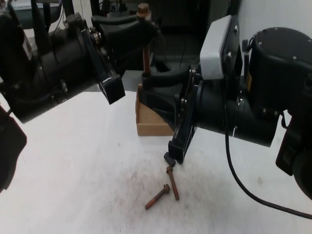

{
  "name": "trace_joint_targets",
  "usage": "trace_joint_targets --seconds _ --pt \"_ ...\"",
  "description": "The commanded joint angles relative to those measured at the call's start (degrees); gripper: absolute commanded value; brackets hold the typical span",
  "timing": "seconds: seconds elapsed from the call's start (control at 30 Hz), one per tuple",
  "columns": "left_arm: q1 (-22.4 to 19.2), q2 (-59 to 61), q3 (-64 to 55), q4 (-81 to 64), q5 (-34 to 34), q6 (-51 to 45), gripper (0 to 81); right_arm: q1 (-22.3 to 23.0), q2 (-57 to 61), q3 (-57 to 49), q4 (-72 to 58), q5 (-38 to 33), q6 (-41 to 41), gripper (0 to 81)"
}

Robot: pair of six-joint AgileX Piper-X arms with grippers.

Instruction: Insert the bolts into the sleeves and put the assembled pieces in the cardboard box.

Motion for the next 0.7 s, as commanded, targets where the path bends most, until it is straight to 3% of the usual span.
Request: trace_joint_targets --seconds 0.0,0.67 --pt "-0.3 0.1 0.1 1.8 0.9 -0.5 0.0 -0.2 -0.7 -1.6 -2.5 1.0 0.3 0.8" --pt "-0.3 0.1 0.1 4.9 0.9 0.2 0.0 -0.2 -0.7 -1.6 0.1 2.1 0.2 0.8"
